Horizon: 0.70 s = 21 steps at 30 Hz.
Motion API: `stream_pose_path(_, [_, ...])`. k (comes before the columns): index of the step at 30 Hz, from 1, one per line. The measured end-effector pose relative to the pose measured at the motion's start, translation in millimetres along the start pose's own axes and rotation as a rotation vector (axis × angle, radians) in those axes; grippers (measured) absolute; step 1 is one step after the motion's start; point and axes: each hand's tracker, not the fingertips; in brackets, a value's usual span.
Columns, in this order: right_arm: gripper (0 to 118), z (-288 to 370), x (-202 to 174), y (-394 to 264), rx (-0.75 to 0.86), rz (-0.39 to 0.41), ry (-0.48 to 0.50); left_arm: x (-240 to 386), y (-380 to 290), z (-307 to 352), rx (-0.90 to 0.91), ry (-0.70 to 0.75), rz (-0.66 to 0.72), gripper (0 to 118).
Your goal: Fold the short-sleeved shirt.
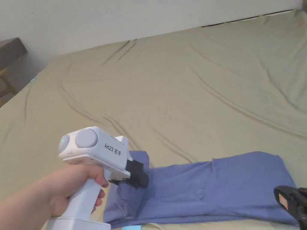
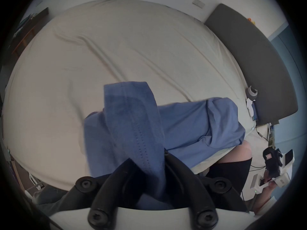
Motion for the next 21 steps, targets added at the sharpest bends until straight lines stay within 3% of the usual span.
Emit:
stream_pose_path(4, [0, 4, 11, -3, -0.001, -0.014, -0.041, 14, 10, -25, 0.019, -0.052, 0.018, 75])
stream_pose_path(7, [0, 1, 15, -6, -0.008, -0.037, -0.033, 29, 11, -4, 0.077, -0.162, -0.012, 76])
stream_pose_path(9, [0, -3, 15, -7, -0.017, -0.042, -0.021, 32, 1, 17, 0.171, -0.164, -0.030, 69])
stream_pose_path(10, [0, -5, 15, -9, -0.019, -0.043, -0.017, 31, -3, 22, 0.240, -0.086, -0.030, 49])
stream_pose_path(12, [0, -7, 14, -10, -0.031, -0.045, -0.002, 26, -8, 10, 0.162, 0.074, -0.108, 5])
stream_pose_path(14, [0, -9, 13, -12, -0.038, -0.042, 0.010, 27, -17, -4, 0.129, 0.211, -0.097, 2])
stream_pose_path(21, [0, -12, 18, -17, -0.048, -0.047, 0.012, 47, -31, -65, 0.033, 0.116, -0.047, 1])
